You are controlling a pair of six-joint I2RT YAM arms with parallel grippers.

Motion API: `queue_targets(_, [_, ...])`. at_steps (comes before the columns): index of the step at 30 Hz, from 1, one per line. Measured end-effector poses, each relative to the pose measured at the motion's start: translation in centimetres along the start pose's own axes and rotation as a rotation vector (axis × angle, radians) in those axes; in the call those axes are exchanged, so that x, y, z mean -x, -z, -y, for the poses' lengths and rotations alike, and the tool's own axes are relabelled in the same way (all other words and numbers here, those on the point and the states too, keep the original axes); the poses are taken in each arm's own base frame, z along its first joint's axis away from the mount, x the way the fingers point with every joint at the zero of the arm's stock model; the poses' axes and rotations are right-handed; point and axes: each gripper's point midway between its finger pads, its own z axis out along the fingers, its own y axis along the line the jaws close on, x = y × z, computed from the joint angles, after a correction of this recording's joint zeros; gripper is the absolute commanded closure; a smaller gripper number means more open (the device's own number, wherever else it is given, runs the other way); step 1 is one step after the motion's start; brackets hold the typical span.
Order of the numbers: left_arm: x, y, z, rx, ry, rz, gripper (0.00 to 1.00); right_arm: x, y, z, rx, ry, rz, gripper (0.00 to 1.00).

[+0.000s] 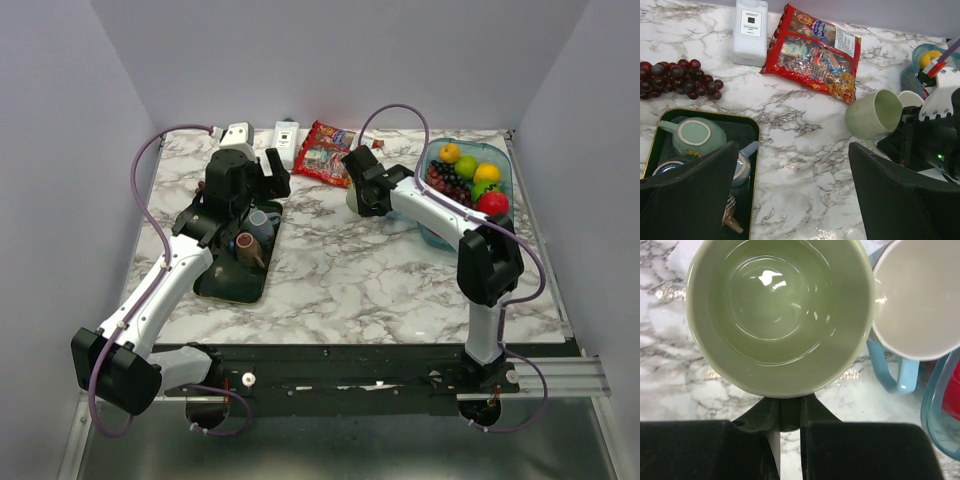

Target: Turn the mug right side up

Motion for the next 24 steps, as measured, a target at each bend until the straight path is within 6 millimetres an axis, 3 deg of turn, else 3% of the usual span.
queue_targets(10, [-0.5,0.0,-0.9,0.03,0.005,-0.02,0.01,-1.0,-2.8,0.5,-0.079,0.045,-0.036,0.99])
queue_targets(17, [-2.7,0.0,-1.9,0.064,0.007,-0.086,0.01,-1.8,-4.1,0.4,-0.087,0.069,-0.058,0.98])
queue_targets(19, [-3.3,0.1,-2.3,0.08,0.01,-0.105,0.01,-1.9,-4.5,0.4,-0.098,0.076,-0.061,0.89])
queue_targets(20, [-3.5,0.2,-2.5,0.087,0.011,-0.113,0.01,-1.8,-4.6,0.4,-0.098,0.08,-0.06,0.74])
queue_targets(24, [-4.2,0.5,-3.2,0.12,0.012,-0.136,0.01,-1.5,-4.7,0.2,-0.094,0.08,-0.049,0.52])
